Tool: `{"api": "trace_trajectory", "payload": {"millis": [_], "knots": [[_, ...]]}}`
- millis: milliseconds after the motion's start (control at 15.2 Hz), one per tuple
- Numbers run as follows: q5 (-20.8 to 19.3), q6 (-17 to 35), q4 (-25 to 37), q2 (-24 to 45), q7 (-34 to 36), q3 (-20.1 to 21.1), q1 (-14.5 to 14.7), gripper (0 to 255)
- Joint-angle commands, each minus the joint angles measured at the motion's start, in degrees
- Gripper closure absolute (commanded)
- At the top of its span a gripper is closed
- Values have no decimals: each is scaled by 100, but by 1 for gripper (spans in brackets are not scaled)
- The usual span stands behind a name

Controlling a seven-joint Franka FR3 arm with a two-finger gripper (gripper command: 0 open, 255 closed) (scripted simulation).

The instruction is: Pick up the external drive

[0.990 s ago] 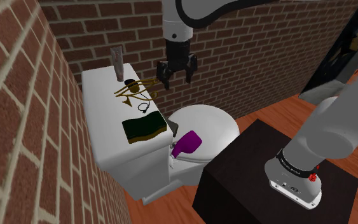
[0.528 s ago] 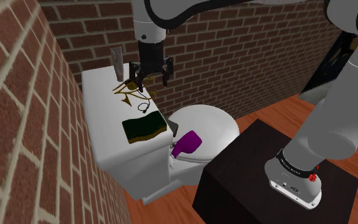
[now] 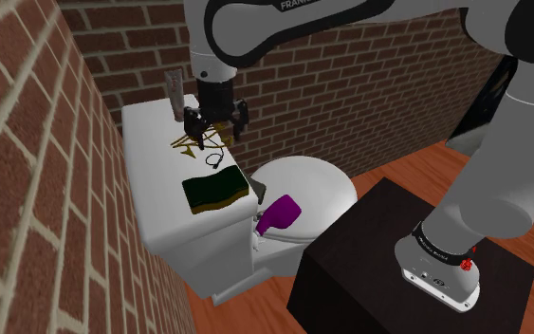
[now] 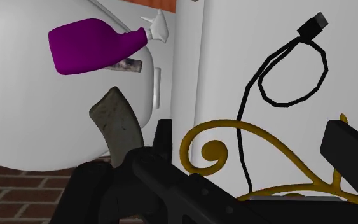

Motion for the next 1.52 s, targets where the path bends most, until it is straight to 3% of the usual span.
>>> {"api": "trace_trajectory", "payload": {"millis": [0,66,132,726,1452], "knots": [[8,120,-133,-16,-14,-2,-7,0],[8,120,-132,-15,-13,-2,-6,0],[12,115,-135,-24,-18,-2,-10,255],[8,120,-131,-15,-14,-3,-5,255],[35,-700,613,-100,30,12,0,255]]}}
